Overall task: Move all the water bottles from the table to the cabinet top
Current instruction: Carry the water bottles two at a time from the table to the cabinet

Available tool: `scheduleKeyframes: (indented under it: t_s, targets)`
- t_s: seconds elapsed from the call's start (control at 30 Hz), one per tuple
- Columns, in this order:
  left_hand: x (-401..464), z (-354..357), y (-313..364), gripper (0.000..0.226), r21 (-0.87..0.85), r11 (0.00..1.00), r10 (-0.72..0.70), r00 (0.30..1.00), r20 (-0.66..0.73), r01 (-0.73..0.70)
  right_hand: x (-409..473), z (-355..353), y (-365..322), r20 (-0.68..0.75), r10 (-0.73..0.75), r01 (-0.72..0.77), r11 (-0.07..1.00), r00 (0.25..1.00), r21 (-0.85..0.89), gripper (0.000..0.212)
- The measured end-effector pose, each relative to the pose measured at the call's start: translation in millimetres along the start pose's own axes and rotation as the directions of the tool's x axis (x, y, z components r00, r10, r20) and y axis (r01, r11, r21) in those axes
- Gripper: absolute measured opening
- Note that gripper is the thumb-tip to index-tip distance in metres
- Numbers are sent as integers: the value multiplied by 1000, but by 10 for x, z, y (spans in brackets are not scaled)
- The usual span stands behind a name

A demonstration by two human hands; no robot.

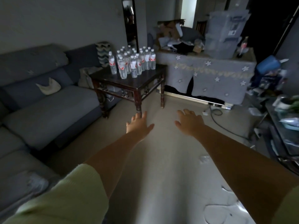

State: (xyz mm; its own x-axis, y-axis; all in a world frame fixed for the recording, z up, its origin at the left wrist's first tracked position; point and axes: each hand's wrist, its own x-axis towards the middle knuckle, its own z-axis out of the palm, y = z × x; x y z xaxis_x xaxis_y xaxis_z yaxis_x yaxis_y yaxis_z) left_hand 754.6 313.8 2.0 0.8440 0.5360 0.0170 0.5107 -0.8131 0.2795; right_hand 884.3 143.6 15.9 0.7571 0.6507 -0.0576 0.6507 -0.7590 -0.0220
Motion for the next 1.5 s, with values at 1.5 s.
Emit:
scheduleKeyframes:
  t_s: [1.5]
  targets:
    - [9060, 769, 461, 74, 11, 958, -285, 957, -46, 286, 9683, -189, 1973, 45, -353, 354, 935, 934, -27, 59]
